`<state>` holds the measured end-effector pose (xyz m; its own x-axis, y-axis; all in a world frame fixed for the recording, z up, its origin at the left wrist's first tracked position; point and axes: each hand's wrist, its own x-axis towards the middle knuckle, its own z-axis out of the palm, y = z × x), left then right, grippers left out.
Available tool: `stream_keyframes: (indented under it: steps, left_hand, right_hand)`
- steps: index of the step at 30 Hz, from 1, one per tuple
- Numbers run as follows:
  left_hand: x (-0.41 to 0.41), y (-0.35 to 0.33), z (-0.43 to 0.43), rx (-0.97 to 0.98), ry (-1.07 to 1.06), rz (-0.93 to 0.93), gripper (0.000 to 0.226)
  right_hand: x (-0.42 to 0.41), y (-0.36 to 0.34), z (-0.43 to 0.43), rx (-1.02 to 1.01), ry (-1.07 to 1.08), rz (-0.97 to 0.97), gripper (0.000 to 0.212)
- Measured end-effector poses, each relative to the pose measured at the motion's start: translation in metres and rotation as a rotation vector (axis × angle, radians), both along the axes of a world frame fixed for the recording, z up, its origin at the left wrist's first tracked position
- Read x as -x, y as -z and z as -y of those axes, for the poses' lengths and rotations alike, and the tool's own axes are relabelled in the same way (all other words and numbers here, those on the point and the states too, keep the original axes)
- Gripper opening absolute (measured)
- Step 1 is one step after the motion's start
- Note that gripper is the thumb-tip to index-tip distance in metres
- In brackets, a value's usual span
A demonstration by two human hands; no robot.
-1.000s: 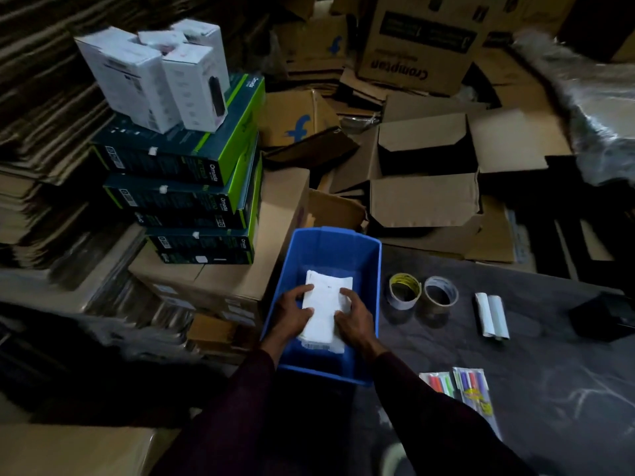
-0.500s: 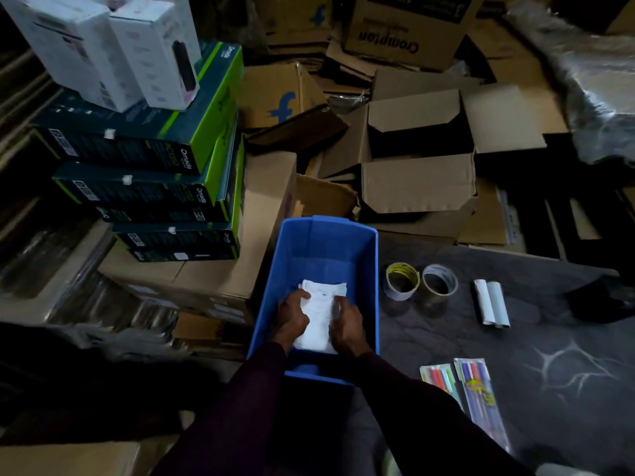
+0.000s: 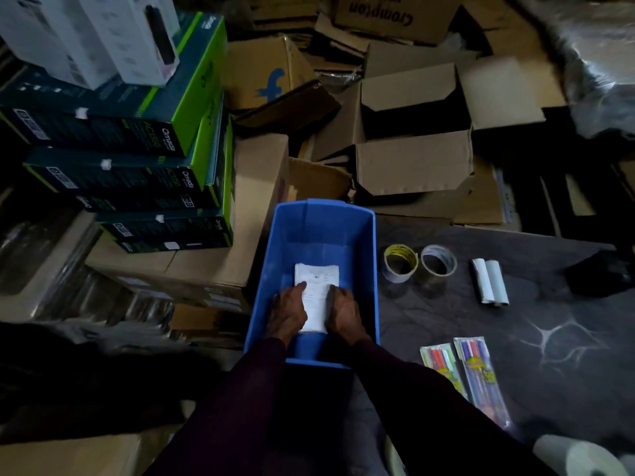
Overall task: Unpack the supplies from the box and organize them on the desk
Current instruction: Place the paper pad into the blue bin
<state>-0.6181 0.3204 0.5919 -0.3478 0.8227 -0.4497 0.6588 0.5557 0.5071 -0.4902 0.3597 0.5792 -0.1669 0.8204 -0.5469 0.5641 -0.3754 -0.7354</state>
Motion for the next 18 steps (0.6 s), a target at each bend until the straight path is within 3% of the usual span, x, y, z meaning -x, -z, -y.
stream_keyframes:
  steps: [5,9,11,14,18]
  left_hand:
    - [0.002,0.002,0.0,0.045,0.065,-0.048,0.068]
    - [-0.002,0.004,-0.006,0.069,0.059,-0.042,0.072]
    - [-0.006,0.0,-0.01,0.049,0.039,-0.018,0.075]
    - [-0.014,-0.011,-0.011,-0.068,0.025,-0.004,0.071]
    - [-0.028,-0.032,-0.008,-0.345,-0.013,0.032,0.053]
  right_hand:
    - [0.0,-0.012,0.006,-0.085,-0.106,0.097,0.062]
    - [-0.007,-0.002,0.002,-0.137,-0.181,0.194,0.083]
    - [-0.008,-0.027,0.008,-0.128,-0.21,0.16,0.072]
    - [-0.01,-0.056,0.016,-0.264,-0.303,0.169,0.055]
    - [-0.023,-0.084,0.02,-0.487,-0.166,0.045,0.04]
